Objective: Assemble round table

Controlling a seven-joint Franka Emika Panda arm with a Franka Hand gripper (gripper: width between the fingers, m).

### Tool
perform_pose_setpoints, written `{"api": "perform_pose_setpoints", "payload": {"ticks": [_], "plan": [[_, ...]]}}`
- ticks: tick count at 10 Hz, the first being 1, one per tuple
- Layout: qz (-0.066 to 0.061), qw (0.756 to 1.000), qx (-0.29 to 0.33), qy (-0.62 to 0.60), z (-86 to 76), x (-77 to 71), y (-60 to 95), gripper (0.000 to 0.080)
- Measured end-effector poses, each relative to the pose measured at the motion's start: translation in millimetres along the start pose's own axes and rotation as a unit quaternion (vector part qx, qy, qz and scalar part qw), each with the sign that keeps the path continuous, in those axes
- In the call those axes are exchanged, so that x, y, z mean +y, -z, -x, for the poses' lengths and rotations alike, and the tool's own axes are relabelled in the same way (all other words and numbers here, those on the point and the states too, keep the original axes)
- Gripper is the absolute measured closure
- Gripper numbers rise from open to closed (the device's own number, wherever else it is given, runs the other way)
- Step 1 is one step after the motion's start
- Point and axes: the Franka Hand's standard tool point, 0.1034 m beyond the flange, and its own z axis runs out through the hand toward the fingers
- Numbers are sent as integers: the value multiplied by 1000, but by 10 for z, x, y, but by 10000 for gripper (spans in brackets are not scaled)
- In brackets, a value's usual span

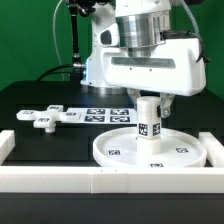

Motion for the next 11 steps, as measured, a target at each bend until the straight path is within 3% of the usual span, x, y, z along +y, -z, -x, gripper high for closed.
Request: {"api": "perform_pose_setpoints", "payload": {"ticks": [3, 5, 6, 11], "plan": [[-11, 995, -12, -97, -2, -23, -2, 390], [-12, 996, -13, -88, 15, -32, -5, 376], [-12, 997, -13, -71, 15, -32, -5, 203], [-13, 996, -11, 89, 15, -31, -5, 153]]}}
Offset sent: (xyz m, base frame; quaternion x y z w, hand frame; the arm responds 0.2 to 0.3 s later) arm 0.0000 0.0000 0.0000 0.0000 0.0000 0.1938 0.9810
